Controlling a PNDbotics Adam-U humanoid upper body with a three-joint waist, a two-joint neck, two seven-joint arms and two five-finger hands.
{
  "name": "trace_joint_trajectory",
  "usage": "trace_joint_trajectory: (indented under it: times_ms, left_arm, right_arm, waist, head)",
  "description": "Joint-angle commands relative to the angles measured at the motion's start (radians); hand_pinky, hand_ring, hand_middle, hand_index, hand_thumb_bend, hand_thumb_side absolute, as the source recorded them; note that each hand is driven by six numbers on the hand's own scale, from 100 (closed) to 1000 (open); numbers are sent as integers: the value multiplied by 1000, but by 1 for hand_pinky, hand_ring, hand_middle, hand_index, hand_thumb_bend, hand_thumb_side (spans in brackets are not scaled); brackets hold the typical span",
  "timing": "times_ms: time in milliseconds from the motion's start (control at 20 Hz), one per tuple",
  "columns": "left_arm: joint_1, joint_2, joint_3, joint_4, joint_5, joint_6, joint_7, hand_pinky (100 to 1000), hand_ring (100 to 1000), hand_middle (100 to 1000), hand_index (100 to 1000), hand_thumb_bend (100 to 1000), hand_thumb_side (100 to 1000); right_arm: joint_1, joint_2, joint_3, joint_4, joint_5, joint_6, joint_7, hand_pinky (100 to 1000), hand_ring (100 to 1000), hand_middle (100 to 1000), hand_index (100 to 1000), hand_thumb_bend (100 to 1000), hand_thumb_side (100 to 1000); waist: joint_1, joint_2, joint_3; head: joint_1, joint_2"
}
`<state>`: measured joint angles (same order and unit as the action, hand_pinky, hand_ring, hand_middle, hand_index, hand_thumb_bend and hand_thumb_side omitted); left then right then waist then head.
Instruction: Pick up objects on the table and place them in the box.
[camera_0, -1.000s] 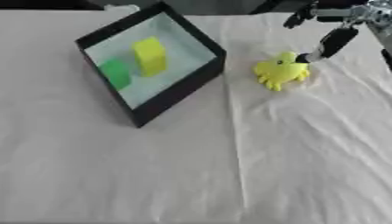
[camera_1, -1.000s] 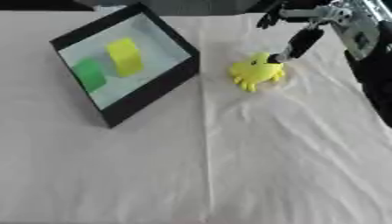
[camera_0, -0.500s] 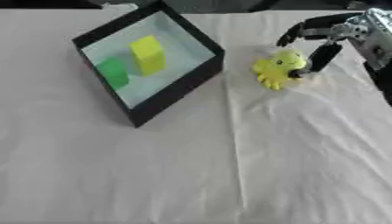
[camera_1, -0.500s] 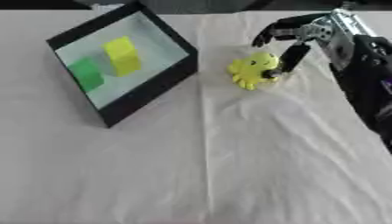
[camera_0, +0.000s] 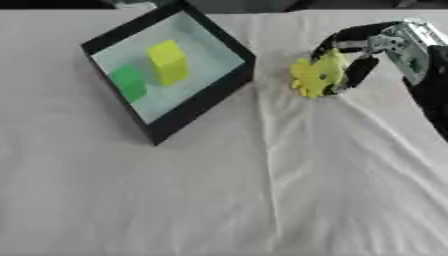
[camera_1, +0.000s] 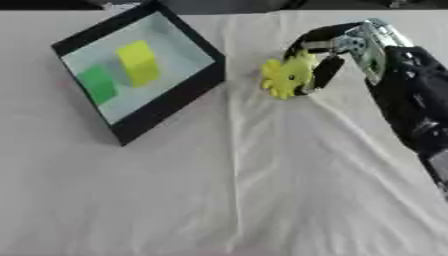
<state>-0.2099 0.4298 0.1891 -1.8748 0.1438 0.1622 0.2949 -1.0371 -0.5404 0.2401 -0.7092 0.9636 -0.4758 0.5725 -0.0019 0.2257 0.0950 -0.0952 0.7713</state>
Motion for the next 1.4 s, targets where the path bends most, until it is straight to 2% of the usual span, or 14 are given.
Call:
trace_joint_trajectory:
  times_ms: [50, 250, 700, 900, 1100, 1400]
  left_arm:
    - [-6, 14, 16, -11, 3, -3, -4, 828, 638, 714, 802, 115, 764]
    - [-5, 15, 16, -9, 2, -3, -6, 828, 639, 714, 802, 114, 767]
    - [-5, 21, 13, -7, 0, -3, -14, 828, 641, 715, 802, 114, 767]
    - [-4, 27, 15, -9, -1, -5, -12, 828, 641, 716, 802, 114, 765]
    - [-4, 29, 14, -9, -1, -5, -13, 828, 642, 716, 802, 113, 764]
    - [-1, 30, 15, -8, -1, -6, -13, 828, 643, 717, 802, 115, 764]
  right_arm:
    - [-7, -10, -6, 9, 20, -4, -19, 892, 817, 612, 753, 423, 254]
    - [2, -30, -4, -41, -42, 1, -30, 873, 769, 550, 686, 427, 277]
    - [23, -97, 3, -211, -248, 82, 51, 862, 742, 549, 683, 441, 253]
    - [23, -120, -21, -270, -322, 118, 79, 851, 705, 509, 640, 369, 242]
    - [-3, -122, -38, -326, -376, 156, 76, 845, 685, 479, 619, 337, 237]
    - [-76, -94, -51, -382, -403, 204, 59, 842, 686, 467, 615, 314, 219]
  waist:
    - [4, -9, 1]
    - [2, -10, -1]
    - [-4, -20, -6]
    - [-8, -27, -9]
    - [-10, -35, -9]
    - [-10, -41, -8]
  head:
    - [0, -1]
    - [2, -1]
    - [9, -1]
    - [12, -1]
    - [9, -1]
    - [6, -1]
